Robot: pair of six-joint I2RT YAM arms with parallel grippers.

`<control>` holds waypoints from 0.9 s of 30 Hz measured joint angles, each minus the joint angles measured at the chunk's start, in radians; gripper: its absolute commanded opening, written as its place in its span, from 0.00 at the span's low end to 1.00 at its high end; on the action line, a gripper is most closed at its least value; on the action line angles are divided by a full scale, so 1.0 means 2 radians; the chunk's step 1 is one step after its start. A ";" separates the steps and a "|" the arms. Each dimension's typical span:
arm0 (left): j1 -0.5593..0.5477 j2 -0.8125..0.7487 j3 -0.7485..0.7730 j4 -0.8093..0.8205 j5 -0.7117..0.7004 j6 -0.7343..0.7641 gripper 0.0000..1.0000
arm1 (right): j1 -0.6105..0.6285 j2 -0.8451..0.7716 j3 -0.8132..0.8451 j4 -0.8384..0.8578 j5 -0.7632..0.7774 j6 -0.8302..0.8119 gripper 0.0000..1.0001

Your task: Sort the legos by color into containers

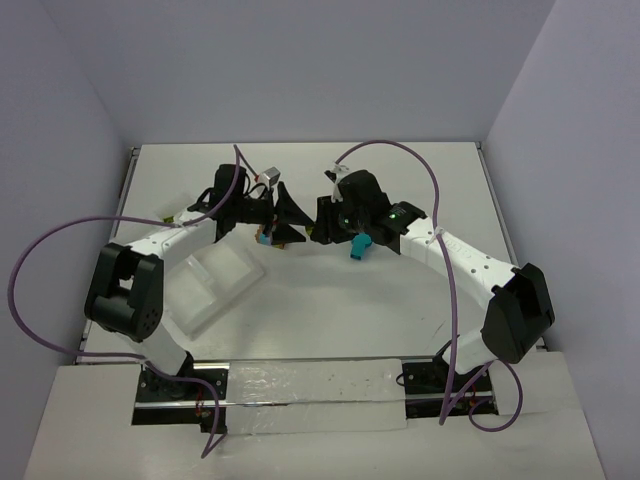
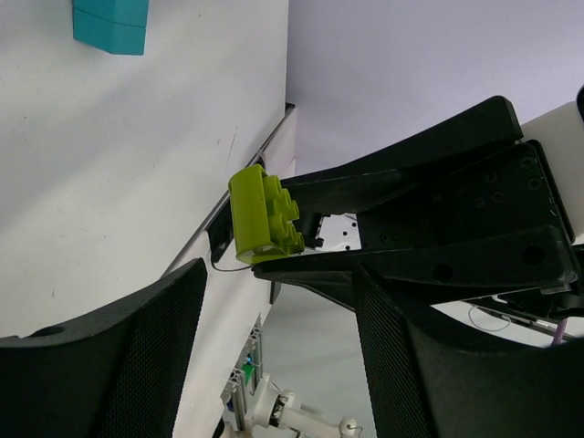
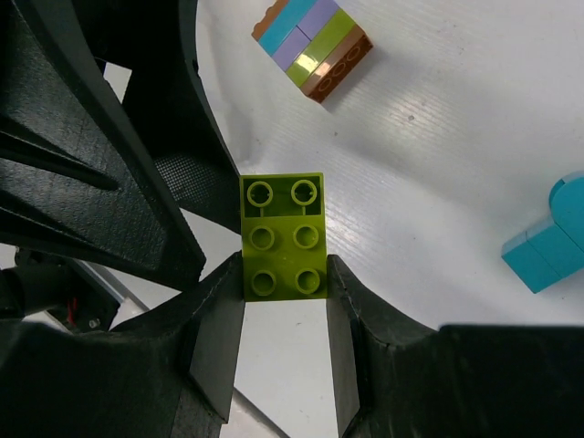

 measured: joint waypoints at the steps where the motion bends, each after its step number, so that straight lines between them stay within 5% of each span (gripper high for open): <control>1: 0.000 0.001 -0.003 0.009 0.001 -0.006 0.70 | 0.000 0.000 0.000 0.000 0.001 -0.001 0.00; 18: -0.013 0.034 -0.012 0.068 0.001 -0.048 0.51 | 0.007 -0.006 0.000 0.002 -0.003 -0.005 0.00; 22: -0.018 0.036 -0.010 0.073 0.003 -0.054 0.12 | 0.007 -0.006 -0.001 -0.003 -0.002 -0.008 0.00; 24: -0.019 0.036 -0.007 0.074 0.002 -0.059 0.00 | 0.008 -0.006 -0.002 -0.005 0.002 -0.012 0.00; 26: -0.019 0.036 -0.005 0.072 0.001 -0.060 0.00 | 0.008 -0.006 -0.002 -0.005 0.006 -0.013 0.21; 27: -0.019 0.036 -0.004 0.071 0.000 -0.060 0.00 | 0.008 -0.006 -0.002 -0.005 0.007 -0.013 0.46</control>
